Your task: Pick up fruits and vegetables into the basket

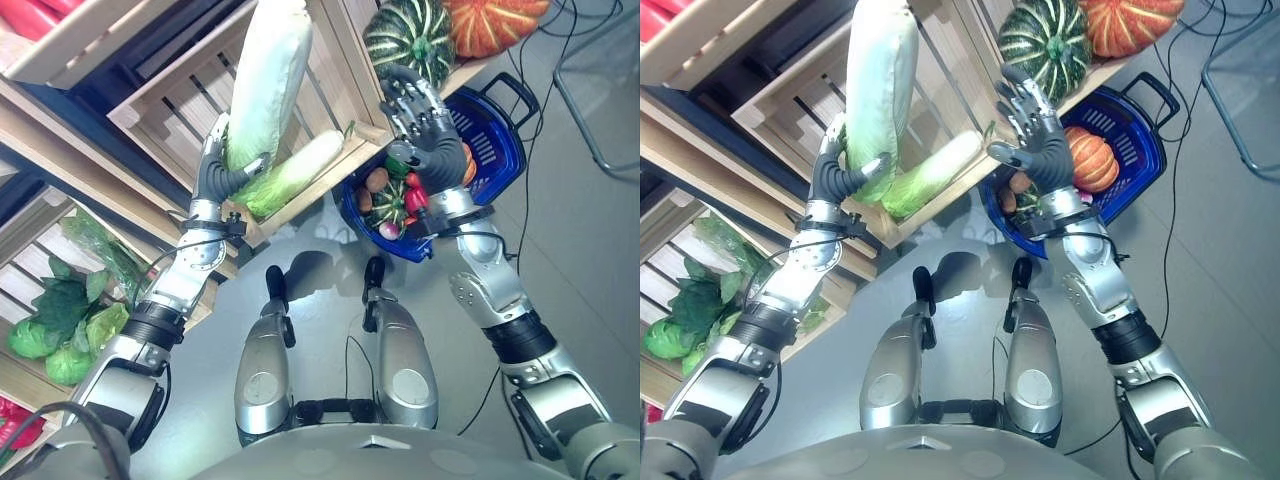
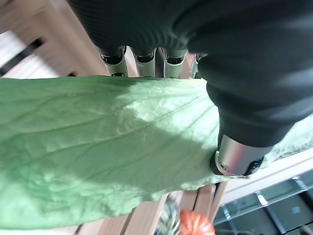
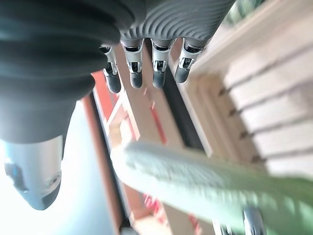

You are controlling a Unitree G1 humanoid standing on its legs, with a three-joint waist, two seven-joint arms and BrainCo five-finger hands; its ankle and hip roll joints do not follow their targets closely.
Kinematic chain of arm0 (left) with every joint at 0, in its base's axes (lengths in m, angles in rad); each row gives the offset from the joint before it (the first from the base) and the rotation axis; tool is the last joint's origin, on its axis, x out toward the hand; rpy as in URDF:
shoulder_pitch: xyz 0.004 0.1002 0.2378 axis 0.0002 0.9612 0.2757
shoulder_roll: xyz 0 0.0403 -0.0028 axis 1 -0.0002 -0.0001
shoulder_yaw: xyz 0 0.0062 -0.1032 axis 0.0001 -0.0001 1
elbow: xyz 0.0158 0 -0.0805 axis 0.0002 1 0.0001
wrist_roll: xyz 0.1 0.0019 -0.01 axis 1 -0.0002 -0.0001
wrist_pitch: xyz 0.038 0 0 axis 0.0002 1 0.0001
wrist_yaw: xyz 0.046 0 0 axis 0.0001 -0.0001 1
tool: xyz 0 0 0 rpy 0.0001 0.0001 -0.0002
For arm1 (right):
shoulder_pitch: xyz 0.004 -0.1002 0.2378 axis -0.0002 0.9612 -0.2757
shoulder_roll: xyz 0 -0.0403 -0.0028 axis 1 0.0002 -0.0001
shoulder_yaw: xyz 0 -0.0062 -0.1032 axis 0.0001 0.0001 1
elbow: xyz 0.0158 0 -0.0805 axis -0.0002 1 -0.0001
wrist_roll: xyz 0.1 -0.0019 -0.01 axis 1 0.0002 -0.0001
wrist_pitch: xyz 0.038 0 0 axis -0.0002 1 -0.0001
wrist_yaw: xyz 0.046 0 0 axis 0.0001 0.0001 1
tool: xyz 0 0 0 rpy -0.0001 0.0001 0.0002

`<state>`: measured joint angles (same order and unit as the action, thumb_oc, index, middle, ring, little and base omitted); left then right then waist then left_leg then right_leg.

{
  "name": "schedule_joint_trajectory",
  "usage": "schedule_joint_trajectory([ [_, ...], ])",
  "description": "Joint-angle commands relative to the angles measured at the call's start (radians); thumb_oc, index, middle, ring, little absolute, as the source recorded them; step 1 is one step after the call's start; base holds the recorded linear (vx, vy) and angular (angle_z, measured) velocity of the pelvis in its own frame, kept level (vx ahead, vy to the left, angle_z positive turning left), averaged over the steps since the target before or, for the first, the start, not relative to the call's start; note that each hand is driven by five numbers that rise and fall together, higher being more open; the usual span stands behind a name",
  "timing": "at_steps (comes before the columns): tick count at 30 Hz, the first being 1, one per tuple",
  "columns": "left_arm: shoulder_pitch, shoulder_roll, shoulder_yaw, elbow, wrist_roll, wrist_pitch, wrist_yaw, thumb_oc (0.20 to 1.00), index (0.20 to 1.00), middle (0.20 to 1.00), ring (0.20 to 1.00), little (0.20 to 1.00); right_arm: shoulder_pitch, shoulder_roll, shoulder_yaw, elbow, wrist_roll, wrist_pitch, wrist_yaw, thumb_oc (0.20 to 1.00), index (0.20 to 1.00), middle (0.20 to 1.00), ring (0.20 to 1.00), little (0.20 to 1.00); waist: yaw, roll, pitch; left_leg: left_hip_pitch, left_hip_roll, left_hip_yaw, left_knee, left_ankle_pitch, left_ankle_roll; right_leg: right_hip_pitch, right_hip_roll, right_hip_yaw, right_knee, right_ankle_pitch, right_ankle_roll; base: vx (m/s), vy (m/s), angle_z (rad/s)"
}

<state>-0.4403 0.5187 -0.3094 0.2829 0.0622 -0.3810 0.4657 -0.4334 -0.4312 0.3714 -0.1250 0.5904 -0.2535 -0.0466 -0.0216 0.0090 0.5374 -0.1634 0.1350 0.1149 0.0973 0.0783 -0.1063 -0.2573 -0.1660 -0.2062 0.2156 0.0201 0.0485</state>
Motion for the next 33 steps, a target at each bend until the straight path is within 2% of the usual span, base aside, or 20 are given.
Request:
schedule_joint_trajectory([
  [1, -0.02, -0.013, -0.031, -0.055, 0.099, -0.084, 0.087, 0.2, 0.2, 0.2, 0.2, 0.2, -0.01, 0.073, 0.03, -0.072, 0.04, -0.013, 0.009, 1.0, 1.0, 1.0, 1.0, 1.0, 0.018, -0.04, -0.166, 0.0, -0.005, 0.016, 0.047, -0.04, 0.002, 0.101, -0.079, -0.016, -0.071, 0.017, 0.076, 0.06, -0.025, 0.13],
  [4, -0.032, -0.025, -0.058, -0.06, 0.168, -0.086, 0.106, 0.2, 0.2, 0.2, 0.2, 0.2, -0.026, 0.098, 0.056, -0.069, 0.064, 0.007, -0.002, 1.0, 1.0, 1.0, 1.0, 1.0, 0.025, -0.042, -0.176, 0.018, -0.008, 0.011, 0.039, -0.042, 0.002, 0.123, -0.079, -0.021, -0.082, 0.018, 0.078, 0.06, -0.02, 0.05],
  [12, -0.083, -0.003, -0.162, -0.064, 0.325, -0.013, 0.129, 0.2, 0.2, 0.2, 0.2, 0.2, -0.074, 0.128, 0.108, -0.054, 0.131, 0.054, -0.064, 1.0, 1.0, 1.0, 1.0, 1.0, 0.032, -0.044, -0.198, 0.056, -0.01, 0.009, 0.032, -0.049, 0.003, 0.167, -0.079, -0.027, -0.1, 0.02, 0.081, 0.05, 0.0, 0.06],
  [17, -0.096, 0.001, -0.207, -0.069, 0.388, 0.019, 0.149, 0.2, 0.2, 0.2, 0.2, 0.2, -0.084, 0.141, 0.122, -0.031, 0.172, 0.064, -0.125, 1.0, 1.0, 1.0, 1.0, 1.0, 0.033, -0.042, -0.206, 0.071, -0.009, 0.009, 0.028, -0.051, 0.003, 0.183, -0.081, -0.025, -0.108, 0.022, 0.084, 0.02, 0.005, 0.01],
  [21, -0.098, 0.0, -0.239, -0.081, 0.454, 0.055, 0.19, 0.2, 0.2, 0.2, 0.2, 0.2, -0.072, 0.16, 0.122, 0.001, 0.191, 0.053, -0.212, 1.0, 1.0, 1.0, 1.0, 1.0, 0.034, -0.039, -0.215, 0.085, -0.008, 0.01, 0.017, -0.051, 0.003, 0.197, -0.083, -0.029, -0.118, 0.026, 0.088, 0.02, 0.002, 0.01],
  [24, -0.103, -0.002, -0.264, -0.089, 0.523, 0.104, 0.228, 0.2, 0.2, 0.2, 0.2, 0.2, -0.064, 0.173, 0.119, 0.022, 0.181, 0.064, -0.267, 1.0, 1.0, 1.0, 1.0, 1.0, 0.034, -0.039, -0.216, 0.089, -0.009, 0.007, 0.012, -0.051, 0.003, 0.201, -0.084, -0.028, -0.122, 0.028, 0.089, 0.0, 0.0, 0.01],
  [27, -0.107, -0.008, -0.275, -0.091, 0.504, 0.147, 0.237, 0.2, 0.2, 0.2, 0.2, 0.2, -0.064, 0.183, 0.119, 0.041, 0.168, 0.067, -0.319, 1.0, 1.0, 1.0, 1.0, 1.0, 0.033, -0.038, -0.217, 0.095, -0.008, 0.009, 0.008, -0.05, 0.004, 0.206, -0.084, -0.028, -0.127, 0.029, 0.089, 0.0, 0.0, 0.0],
  [33, -0.099, -0.036, -0.281, -0.082, 0.419, 0.185, 0.247, 0.2, 0.2, 0.2, 0.2, 0.2, -0.063, 0.201, 0.119, 0.036, 0.129, 0.063, -0.327, 1.0, 1.0, 1.0, 1.0, 1.0, 0.033, -0.037, -0.221, 0.101, -0.009, 0.006, 0.0, -0.049, 0.003, 0.213, -0.085, -0.027, -0.133, 0.031, 0.089, 0.0, 0.0, 0.0],
])
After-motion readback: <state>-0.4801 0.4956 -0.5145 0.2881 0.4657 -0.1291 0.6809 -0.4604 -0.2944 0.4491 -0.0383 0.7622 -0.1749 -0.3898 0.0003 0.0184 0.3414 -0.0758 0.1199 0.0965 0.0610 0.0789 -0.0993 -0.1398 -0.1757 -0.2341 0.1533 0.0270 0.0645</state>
